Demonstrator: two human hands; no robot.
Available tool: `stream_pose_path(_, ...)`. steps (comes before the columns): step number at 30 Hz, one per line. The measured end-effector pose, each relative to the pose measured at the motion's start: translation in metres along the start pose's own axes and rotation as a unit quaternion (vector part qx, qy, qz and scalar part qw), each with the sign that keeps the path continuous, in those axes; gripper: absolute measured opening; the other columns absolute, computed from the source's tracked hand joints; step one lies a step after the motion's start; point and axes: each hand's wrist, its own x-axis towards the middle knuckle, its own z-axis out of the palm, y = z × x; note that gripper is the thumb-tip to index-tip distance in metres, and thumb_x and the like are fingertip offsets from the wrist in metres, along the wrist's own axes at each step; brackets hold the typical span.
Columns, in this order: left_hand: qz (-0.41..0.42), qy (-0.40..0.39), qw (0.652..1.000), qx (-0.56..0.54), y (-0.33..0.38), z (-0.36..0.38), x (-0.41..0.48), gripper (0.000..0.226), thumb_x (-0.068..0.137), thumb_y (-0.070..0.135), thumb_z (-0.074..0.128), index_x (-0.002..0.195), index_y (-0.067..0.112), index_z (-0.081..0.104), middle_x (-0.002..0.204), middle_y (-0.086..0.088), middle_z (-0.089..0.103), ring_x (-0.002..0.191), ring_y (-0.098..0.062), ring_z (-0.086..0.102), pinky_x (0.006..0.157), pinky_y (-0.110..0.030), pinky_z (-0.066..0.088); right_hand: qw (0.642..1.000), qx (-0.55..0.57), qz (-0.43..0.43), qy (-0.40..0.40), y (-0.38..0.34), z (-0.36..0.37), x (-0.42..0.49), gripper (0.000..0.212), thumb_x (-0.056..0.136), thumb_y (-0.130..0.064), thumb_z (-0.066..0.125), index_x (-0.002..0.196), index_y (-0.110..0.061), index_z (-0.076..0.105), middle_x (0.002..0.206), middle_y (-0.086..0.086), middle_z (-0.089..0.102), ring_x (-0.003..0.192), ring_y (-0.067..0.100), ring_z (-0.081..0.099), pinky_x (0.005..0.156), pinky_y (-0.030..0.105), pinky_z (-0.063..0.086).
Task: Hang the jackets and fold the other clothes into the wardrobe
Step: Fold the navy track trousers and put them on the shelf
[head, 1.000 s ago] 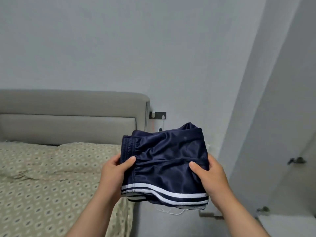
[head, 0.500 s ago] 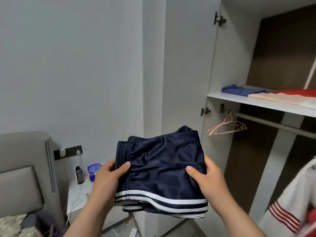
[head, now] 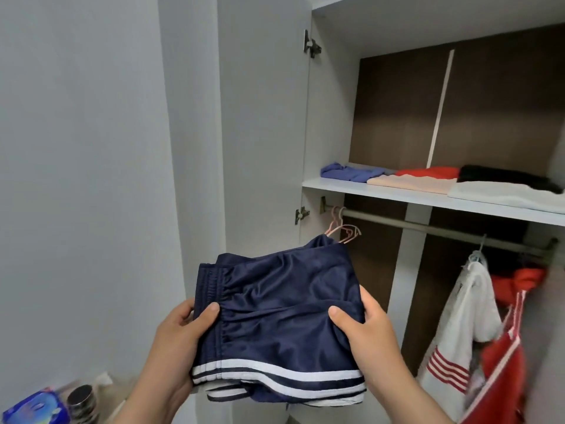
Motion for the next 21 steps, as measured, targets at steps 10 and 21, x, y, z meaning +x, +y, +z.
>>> stream_pose_path(10,-0.074,-0.134,0.988,-0.032,-0.04,0.071,0.086,0.024,0.077,0.02,0.071,0.101,0.017,0.074,0.106,-0.014,0.074,0.091,-0.032,0.073,0.065,-0.035,0.059,0.983,-0.09,-0.018,0.156,-0.011,-0.05,0.014,0.037,0.088,-0.027,0.07,0.117,-0.047,0.059,0.11,-0.03,0.067,0.097,-0.008,0.064,0.075,0.013,0.052)
stream_pose_path(21,-0.073,-0.222,0.971,-0.051,-0.076,0.21,0.142,0.018,0.086,0.011,0.066,0.091,0.024,0.077,0.11,-0.012,0.073,0.09,-0.031,0.073,0.065,-0.037,0.06,0.954,-0.089,-0.049,0.281,-0.013,-0.142,0.063,0.046,0.089,-0.023,0.071,0.125,-0.047,0.057,0.118,-0.027,0.065,0.107,-0.003,0.064,0.095,0.029,0.053)
